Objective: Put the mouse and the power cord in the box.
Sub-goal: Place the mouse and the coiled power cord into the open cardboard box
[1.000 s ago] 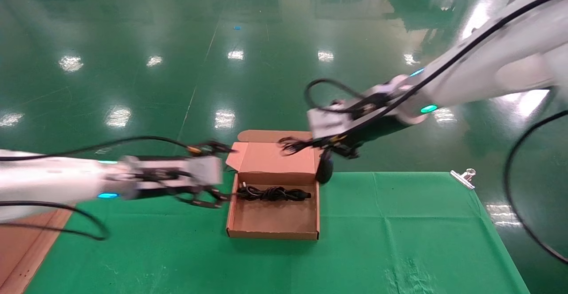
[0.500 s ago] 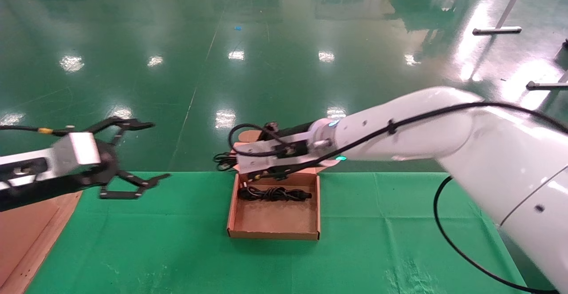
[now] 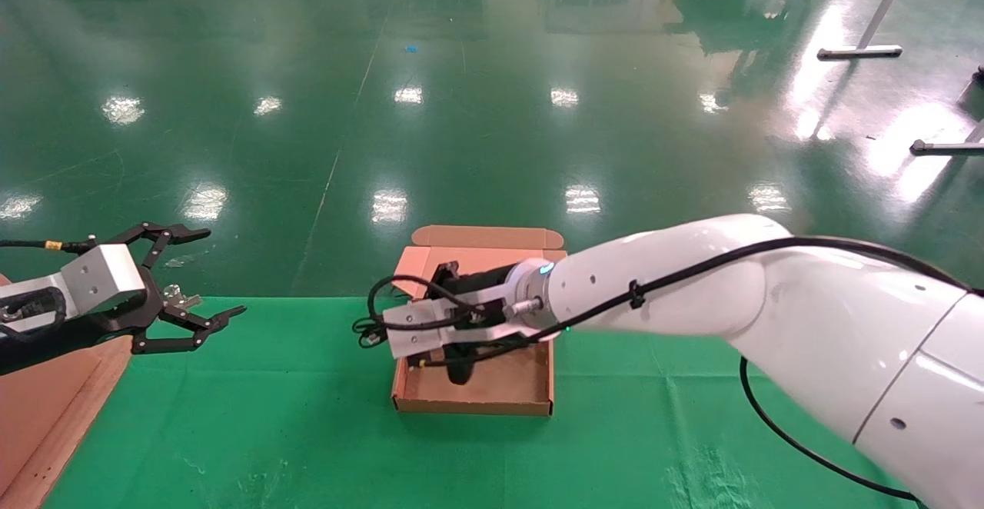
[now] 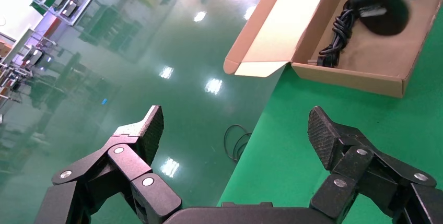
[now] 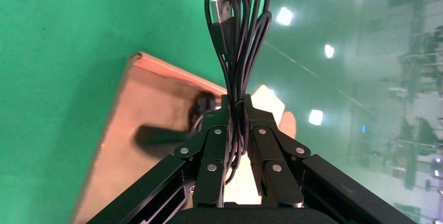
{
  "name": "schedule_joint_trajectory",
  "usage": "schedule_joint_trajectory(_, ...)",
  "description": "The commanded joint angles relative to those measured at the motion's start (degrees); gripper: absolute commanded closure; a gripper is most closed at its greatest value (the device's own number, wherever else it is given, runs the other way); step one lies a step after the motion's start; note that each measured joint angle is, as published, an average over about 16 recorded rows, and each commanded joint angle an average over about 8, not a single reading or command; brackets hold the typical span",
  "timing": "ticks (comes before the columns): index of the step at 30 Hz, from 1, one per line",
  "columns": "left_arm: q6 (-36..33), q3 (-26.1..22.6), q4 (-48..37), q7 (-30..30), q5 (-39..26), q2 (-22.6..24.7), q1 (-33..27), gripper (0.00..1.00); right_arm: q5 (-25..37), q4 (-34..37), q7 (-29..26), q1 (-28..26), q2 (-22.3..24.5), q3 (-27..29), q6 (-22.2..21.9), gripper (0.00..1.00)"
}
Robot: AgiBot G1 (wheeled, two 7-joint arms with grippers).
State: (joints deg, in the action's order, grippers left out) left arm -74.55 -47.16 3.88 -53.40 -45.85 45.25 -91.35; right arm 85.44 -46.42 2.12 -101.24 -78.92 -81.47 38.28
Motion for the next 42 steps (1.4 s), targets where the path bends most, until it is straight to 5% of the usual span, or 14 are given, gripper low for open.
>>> schedule_joint_trajectory(1, -0.03, 0.0, -0.47, -0.29, -0.01, 0.17, -0.15, 0.0, -0.35, -0.67, -0.72, -0.04, 0.01, -1.2, -0.58, 1.0)
schedule_joint_trajectory(19, -1.03, -0.11, -2.47, -1.3, -0.19, 0.74, -0.89, 0.0, 1.97, 5.51, -2.69, 3.88, 0.35, -7.59, -3.51, 1.0)
schedule_joint_trajectory(20, -1.06, -0.12, -2.54, -1.33, -0.19, 0.76, -0.92, 0.0, 2.04, 5.99, -3.05, 4.1, 0.36, -7.73, -3.58, 0.97)
schedule_joint_trajectory(28, -1.24, -0.1, -2.95, -1.5, -0.17, 0.8, -1.01, 0.0, 0.09, 7.46, -6.98, 5.58, 0.34, -7.77, -1.4, 0.0)
schedule_joint_trajectory(42, -1.26, -0.12, -2.9, -1.5, -0.21, 0.83, -1.02, 0.0, 0.14, 7.33, -6.48, 5.56, 0.34, -7.64, -1.42, 0.0)
